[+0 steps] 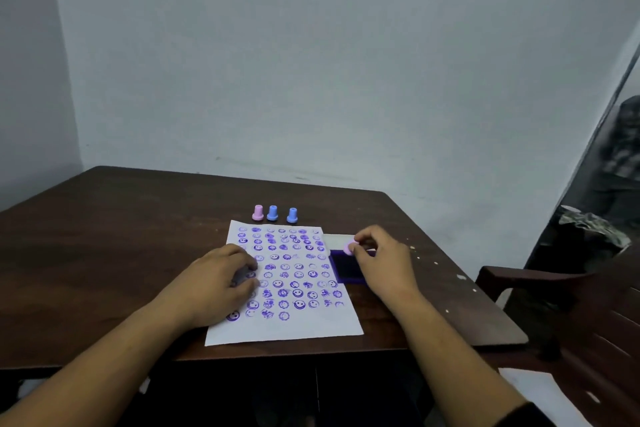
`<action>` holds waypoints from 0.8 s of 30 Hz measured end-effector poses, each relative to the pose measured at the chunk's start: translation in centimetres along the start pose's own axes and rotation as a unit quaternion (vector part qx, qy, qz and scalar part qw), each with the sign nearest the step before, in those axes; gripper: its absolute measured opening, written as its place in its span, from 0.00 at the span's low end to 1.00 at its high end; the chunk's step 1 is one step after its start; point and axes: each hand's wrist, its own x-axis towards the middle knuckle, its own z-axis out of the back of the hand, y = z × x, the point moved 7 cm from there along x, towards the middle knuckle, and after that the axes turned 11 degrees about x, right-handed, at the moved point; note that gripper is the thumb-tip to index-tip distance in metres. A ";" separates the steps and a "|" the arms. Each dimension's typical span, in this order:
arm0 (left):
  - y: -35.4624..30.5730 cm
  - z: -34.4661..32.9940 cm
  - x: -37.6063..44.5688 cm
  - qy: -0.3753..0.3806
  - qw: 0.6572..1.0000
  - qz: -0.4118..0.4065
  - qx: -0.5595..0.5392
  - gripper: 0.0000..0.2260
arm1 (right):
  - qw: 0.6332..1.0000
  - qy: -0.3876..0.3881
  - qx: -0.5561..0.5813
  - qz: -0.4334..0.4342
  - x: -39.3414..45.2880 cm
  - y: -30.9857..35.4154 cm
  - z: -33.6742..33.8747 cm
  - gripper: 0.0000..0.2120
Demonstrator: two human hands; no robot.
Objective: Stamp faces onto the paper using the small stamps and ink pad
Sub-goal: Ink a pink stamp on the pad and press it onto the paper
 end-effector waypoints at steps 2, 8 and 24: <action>-0.1 0.2 0.0 -0.003 1.000 -0.001 -0.013 0.15 | 1.000 -0.001 -0.008 -0.007 -0.2 -0.4 0.0 0.05; 0.2 0.3 0.0 -0.005 0.999 0.012 -0.042 0.12 | 0.999 0.004 -0.028 0.019 -0.5 -0.1 -0.2 0.04; 0.4 0.2 0.1 -0.002 0.998 0.017 -0.054 0.12 | 0.997 0.041 -0.067 0.019 -0.5 -0.3 -0.8 0.06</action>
